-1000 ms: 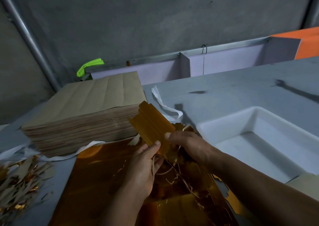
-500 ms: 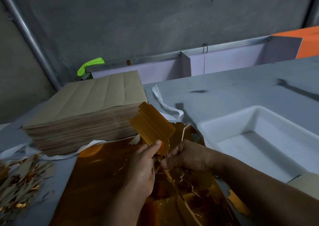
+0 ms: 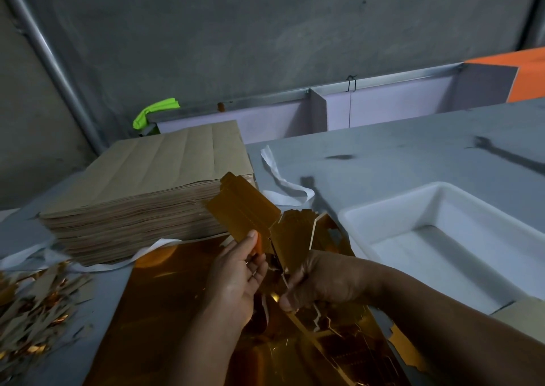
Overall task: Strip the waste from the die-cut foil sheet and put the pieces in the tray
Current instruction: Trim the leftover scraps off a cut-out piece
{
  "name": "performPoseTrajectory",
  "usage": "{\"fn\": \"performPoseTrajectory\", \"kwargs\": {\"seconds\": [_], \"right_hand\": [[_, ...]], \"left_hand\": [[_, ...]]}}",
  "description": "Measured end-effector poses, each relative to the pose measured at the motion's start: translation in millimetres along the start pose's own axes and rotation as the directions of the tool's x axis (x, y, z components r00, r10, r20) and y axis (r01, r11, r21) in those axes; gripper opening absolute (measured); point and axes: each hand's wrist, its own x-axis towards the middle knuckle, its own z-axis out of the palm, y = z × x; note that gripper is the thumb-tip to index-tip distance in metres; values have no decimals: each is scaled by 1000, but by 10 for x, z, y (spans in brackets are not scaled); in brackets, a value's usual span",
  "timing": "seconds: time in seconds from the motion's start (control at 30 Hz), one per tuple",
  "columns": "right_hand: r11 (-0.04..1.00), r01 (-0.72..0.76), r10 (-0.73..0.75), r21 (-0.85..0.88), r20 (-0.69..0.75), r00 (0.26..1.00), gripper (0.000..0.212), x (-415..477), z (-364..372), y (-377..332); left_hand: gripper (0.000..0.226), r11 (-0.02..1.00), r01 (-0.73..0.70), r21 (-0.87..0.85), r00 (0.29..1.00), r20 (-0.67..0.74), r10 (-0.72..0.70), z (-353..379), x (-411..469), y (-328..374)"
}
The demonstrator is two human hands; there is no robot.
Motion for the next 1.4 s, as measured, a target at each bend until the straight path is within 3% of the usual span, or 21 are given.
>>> {"fn": "performPoseTrajectory", "kwargs": {"seconds": [0.17, 0.33, 0.47, 0.57, 0.67, 0.93, 1.07, 1.2, 1.4], "right_hand": [[964, -91, 154, -249, 246, 957, 19, -52, 25, -55], [946, -117, 219, -304, 328, 919, 21, -64, 16, -99], [943, -151, 247, -296, 317, 916, 32, -57, 24, -78], [940, -153, 247, -304, 303, 920, 38, -56, 21, -79], [947, -147, 244, -285, 343, 907, 24, -48, 12, -81], [955, -126, 224, -268, 374, 900, 26, -47, 9, -79], [959, -131, 221, -253, 370, 903, 25, -40, 8, -69], [955, -134, 225, -263, 357, 907, 26, -34, 7, -65], [947, -142, 239, -287, 339, 910, 24, -33, 9, -83]], "left_hand": [[17, 1000, -9, 26, 1000, 10, 9, -8, 6, 13], [8, 994, -11, 110, 1000, 16, 9, -6, 16, 1], [9, 945, -92, 313, 996, 41, 83, -11, 48, -7], [11, 806, -205, 555, 978, 90, 187, -18, 112, -7], [7, 680, -243, 692, 968, 126, 218, -19, 189, 6], [17, 599, -219, 770, 976, 167, 142, 84, 299, -44], [4, 571, -198, 796, 980, 175, 95, 154, 321, -117], [36, 532, -184, 826, 982, 174, 70, 181, 343, -167], [31, 479, -185, 858, 982, 176, 64, 176, 351, -206]]}}
